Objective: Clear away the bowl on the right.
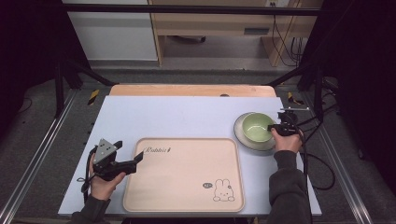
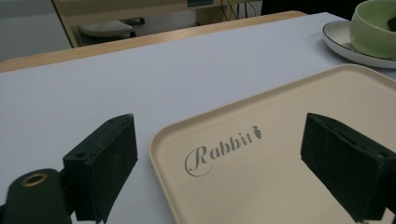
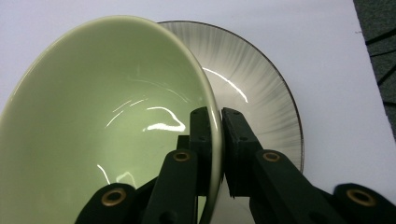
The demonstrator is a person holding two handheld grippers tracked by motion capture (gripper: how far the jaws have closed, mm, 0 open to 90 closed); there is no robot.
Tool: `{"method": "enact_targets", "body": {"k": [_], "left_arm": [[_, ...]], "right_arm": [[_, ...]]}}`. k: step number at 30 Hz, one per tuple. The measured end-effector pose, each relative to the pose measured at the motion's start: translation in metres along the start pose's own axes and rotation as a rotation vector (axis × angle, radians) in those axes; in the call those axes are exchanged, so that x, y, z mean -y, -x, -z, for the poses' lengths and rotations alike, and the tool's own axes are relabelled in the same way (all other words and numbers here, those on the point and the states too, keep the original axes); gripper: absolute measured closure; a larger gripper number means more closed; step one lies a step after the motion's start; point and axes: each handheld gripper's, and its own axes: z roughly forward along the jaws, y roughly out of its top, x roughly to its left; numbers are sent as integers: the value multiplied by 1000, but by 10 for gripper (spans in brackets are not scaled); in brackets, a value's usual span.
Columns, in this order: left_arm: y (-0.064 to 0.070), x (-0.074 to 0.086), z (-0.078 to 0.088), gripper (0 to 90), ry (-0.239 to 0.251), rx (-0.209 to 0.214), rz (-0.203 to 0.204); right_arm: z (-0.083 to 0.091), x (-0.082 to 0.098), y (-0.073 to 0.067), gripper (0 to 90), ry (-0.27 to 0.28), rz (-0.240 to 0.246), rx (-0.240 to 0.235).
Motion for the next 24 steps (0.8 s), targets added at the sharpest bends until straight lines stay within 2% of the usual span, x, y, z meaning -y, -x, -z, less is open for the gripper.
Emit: {"method": "enact_targets", "body": {"k": [9,15,24], "left_arm": [[0,0,0,104,1,1,-1],[1,0,0,104,3,3,-3],[2,1,-1,104,-5,7,-5]], "right_arm": [[9,-1,-5,833,26,-7,-45],[17,0,-6,832,43,12,-49],[32,2,-15,832,69,50,-88]]}}
